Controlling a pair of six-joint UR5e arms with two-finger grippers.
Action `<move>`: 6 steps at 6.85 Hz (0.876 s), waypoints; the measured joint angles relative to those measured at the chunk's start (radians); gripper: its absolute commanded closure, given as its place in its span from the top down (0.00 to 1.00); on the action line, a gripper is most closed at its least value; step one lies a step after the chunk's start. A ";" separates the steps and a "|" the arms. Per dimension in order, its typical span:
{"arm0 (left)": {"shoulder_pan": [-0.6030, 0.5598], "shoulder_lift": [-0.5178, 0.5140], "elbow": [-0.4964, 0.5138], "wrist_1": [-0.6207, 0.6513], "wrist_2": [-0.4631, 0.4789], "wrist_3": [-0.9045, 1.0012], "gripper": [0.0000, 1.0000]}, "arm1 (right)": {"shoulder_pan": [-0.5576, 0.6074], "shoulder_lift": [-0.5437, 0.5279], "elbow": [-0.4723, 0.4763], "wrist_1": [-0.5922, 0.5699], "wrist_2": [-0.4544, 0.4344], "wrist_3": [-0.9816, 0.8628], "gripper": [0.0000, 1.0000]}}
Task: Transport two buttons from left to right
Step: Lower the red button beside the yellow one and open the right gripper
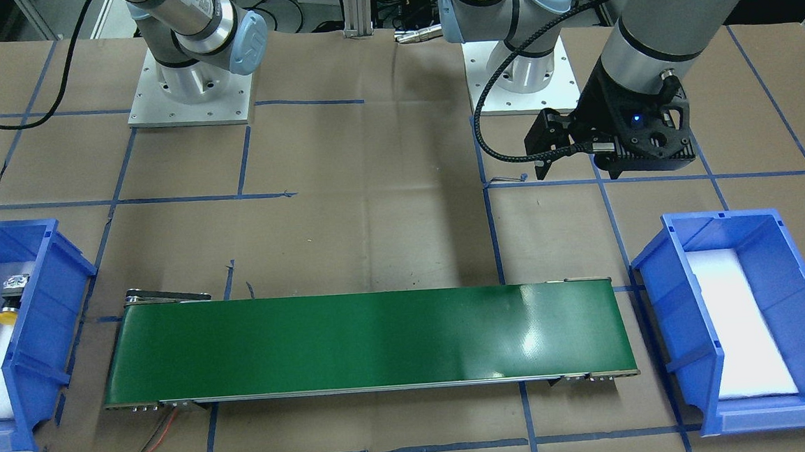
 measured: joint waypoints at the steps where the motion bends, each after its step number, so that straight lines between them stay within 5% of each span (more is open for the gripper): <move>1: 0.000 0.000 0.000 0.000 0.000 0.000 1.00 | -0.002 0.021 0.005 -0.006 -0.026 -0.001 0.15; 2: 0.000 0.000 0.000 0.000 0.000 0.000 1.00 | -0.003 0.033 0.008 -0.009 -0.056 -0.001 0.79; 3: 0.000 0.000 0.001 0.000 0.000 -0.001 1.00 | -0.004 0.038 0.012 -0.010 -0.079 0.001 0.99; 6: 0.000 0.000 0.001 0.000 0.000 0.000 1.00 | -0.003 0.038 0.017 -0.010 -0.090 0.011 0.99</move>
